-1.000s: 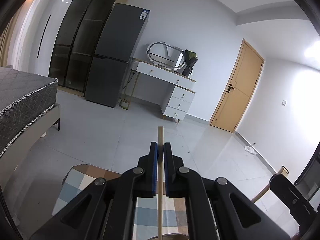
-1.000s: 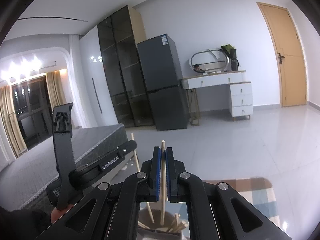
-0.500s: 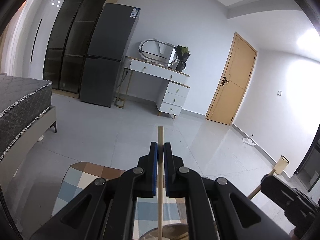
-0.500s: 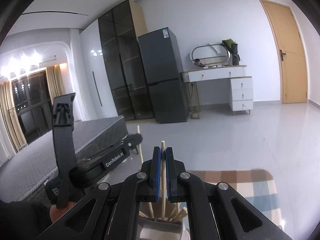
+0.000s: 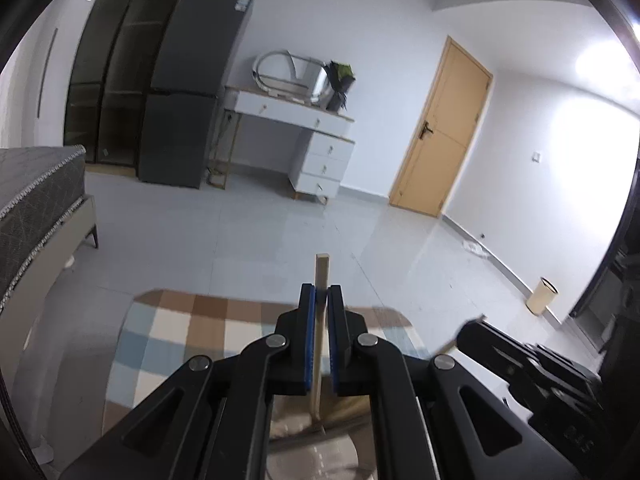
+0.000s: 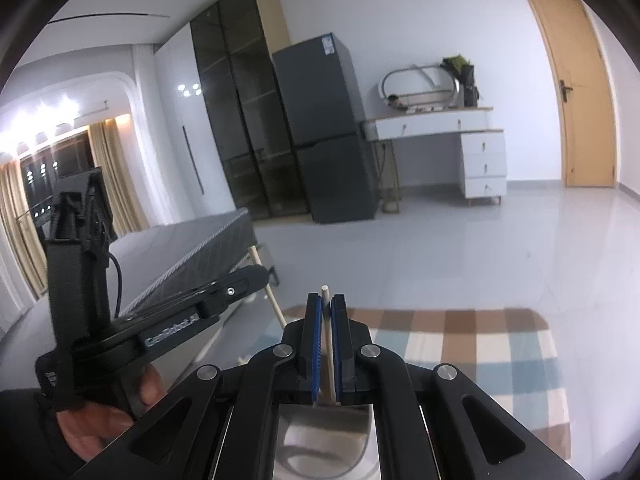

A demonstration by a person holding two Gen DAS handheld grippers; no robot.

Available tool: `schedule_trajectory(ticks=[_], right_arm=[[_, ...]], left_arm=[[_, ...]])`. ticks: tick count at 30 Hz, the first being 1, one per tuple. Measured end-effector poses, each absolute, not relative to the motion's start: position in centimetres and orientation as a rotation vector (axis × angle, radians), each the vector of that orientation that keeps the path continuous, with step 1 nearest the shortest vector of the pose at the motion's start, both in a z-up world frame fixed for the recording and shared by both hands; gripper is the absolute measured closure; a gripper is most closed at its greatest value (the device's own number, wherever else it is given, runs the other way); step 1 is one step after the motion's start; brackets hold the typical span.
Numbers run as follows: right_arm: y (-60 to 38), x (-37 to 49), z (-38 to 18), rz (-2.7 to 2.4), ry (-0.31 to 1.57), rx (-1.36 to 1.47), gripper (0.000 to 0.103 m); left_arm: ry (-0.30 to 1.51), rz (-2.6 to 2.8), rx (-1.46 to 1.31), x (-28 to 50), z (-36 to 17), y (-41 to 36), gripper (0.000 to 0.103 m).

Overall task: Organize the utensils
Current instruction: 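Open both tools to drop the chopsticks into the holder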

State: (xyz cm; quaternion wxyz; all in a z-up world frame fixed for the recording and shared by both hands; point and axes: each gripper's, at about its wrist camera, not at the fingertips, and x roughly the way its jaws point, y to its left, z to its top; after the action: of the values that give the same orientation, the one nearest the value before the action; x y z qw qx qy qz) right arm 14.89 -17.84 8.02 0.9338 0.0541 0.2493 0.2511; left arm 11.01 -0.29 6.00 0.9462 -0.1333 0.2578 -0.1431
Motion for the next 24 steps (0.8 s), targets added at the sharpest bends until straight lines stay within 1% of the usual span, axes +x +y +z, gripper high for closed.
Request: schedule_trajectory(ticks=[7,9,11,12,13,15,17,19,20,21,22,24], right_arm=[[-18.8,14.0,6.6,0.524,0.58,0.16,0.094],[-19.2,13.6,6.3,0.516,0.601,0.169,0.08],[-20.0,12.7,6.2,0.504,0.608,0.18,0.072],[-20.5,12.0,6.2,0.494,0.604,0.185,0.071],[-21.0,11.4,6.3,0.491,0.599,0.19,0.07],[-21.6,10.2,6.5,0.479,0.594,0.198,0.061],[-22.3,8.9,6.8,0.469,0.587,0.208,0.057],[-22.7,7.6,7.4,0.456,0.577,0.208,0.056],[-22.9,7.0,7.7,0.452,0.57,0.21,0.055],[-22.9,6.6,7.9,0.45,0.565,0.211,0.054],[-23.2,5.8,8.4,0.45,0.555,0.214,0.052],[-23.5,4.5,9.1,0.456,0.538,0.217,0.047]], left_arm=[[0.68,-0.374,-0.238,10.8,4.8,-0.8,0.101],[0.72,-0.362,-0.24,10.3,4.8,-0.6,0.101],[0.729,-0.343,-0.256,9.6,5.2,-0.3,0.101],[0.727,-0.33,-0.259,9.2,5.5,-0.1,0.099],[0.723,-0.315,-0.262,8.7,5.9,0.0,0.096],[0.707,-0.29,-0.263,7.5,6.5,0.0,0.09],[0.691,-0.27,-0.264,6.2,7.3,0.0,0.081],[0.674,-0.254,-0.274,4.8,8.1,-0.2,0.06],[0.658,-0.247,-0.281,4.1,8.5,-0.3,0.055],[0.643,-0.236,-0.284,3.5,8.9,-0.3,0.046],[0.628,-0.22,-0.284,2.7,9.5,-0.4,0.04],[0.599,-0.206,-0.279,1.2,10.3,-0.6,0.037]])
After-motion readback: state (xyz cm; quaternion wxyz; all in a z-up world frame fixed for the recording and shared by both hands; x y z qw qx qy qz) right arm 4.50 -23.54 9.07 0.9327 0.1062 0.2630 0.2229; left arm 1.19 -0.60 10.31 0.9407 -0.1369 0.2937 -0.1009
